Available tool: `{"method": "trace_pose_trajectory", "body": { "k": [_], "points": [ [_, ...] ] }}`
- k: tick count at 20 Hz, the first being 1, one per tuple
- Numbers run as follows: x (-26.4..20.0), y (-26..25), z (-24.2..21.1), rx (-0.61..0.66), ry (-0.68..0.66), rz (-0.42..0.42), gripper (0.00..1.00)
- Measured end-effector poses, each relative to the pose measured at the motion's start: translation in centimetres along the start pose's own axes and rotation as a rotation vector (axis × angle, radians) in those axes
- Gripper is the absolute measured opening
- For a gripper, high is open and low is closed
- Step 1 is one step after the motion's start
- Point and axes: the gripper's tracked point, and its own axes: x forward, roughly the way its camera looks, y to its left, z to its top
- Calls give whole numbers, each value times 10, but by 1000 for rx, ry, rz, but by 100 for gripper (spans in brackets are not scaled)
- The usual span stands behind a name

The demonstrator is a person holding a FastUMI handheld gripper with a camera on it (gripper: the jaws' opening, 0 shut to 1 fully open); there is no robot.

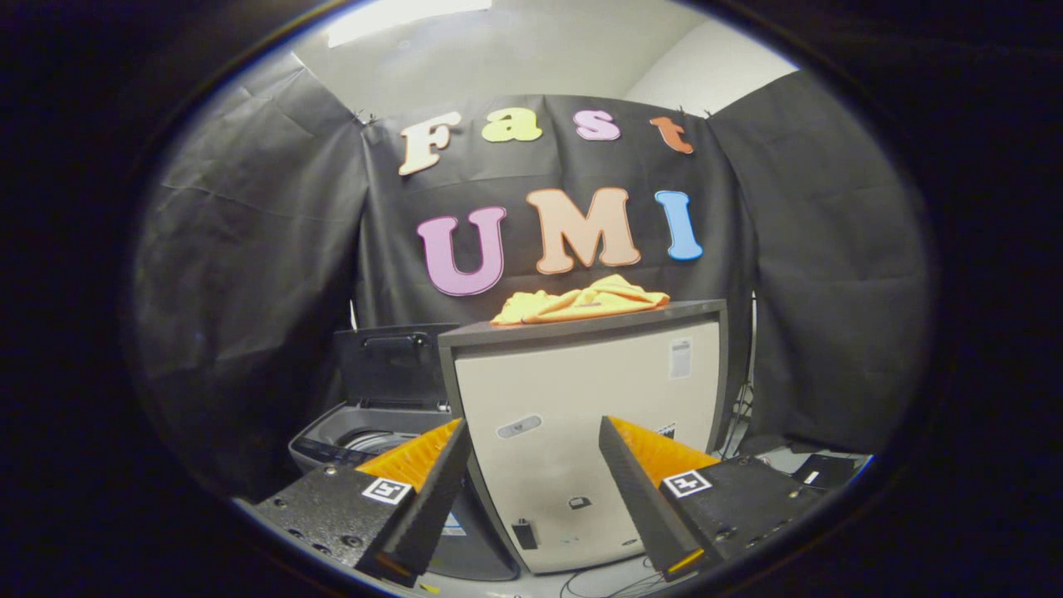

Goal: Put the clothes into the washing machine and then close the washing machine lid.

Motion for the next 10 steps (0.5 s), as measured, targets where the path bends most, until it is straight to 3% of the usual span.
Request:
{"method": "trace_pose_trajectory", "body": {
  "k": [5, 10],
  "points": [
    [24, 4, 48, 53, 11, 13, 96],
    [70, 5, 108, 7, 10, 11, 96]
  ]
}}
